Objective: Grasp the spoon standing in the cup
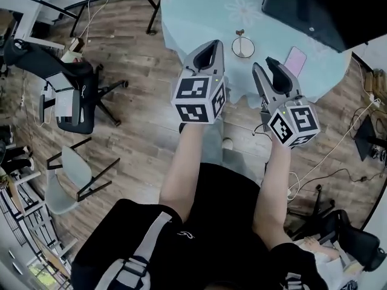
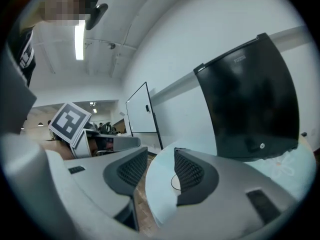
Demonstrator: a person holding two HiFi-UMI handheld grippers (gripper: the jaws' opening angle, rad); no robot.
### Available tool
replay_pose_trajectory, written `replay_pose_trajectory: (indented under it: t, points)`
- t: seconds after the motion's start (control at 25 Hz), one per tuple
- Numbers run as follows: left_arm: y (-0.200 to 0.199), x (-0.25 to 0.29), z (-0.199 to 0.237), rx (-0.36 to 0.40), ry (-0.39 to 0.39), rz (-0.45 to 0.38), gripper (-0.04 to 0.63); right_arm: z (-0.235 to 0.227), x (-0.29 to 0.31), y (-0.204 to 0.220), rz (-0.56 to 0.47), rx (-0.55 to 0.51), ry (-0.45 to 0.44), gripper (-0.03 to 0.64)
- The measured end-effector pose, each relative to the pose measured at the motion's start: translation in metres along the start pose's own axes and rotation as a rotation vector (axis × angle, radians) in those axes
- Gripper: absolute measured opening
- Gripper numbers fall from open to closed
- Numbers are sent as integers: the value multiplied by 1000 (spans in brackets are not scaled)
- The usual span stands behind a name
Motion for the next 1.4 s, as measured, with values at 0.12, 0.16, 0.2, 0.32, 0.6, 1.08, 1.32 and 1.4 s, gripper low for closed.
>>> replay_pose_trajectory:
  t: [0.12, 0.16, 0.2, 0.32, 0.6, 1.08, 1.32, 1.4]
  points:
    - [6, 15, 16, -10, -3, 32, 2, -4, 28, 9, 58, -15, 1, 195]
    - [8, 19, 20, -10, -4, 43, 2, -6, 37, 11, 69, -15, 10, 195]
    - [9, 24, 24, -7, -2, 54, 2, -9, 44, 14, 82, -13, 21, 205]
    - [15, 39, 33, 4, 14, 88, 2, -18, 64, 25, 134, -13, 40, 235]
    - [32, 71, 53, -10, 38, 154, 2, -40, 101, 50, 240, -63, 82, 235]
    - [39, 116, 81, -17, 71, 219, 2, -59, 159, 70, 353, -144, 62, 215]
    - [40, 130, 87, -24, 88, 229, 2, -58, 173, 74, 387, -212, 74, 145]
    - [40, 133, 87, -25, 93, 232, 2, -58, 172, 74, 392, -235, 86, 137]
Point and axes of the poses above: the fingertips, and each gripper's own axes: x forward along the fingers, z to its left, y out of its underside, the point moved 5 cm from there along -x, backward along the fingers, and after that the axes turned 3 degrees about y, right-handed, at the moved point
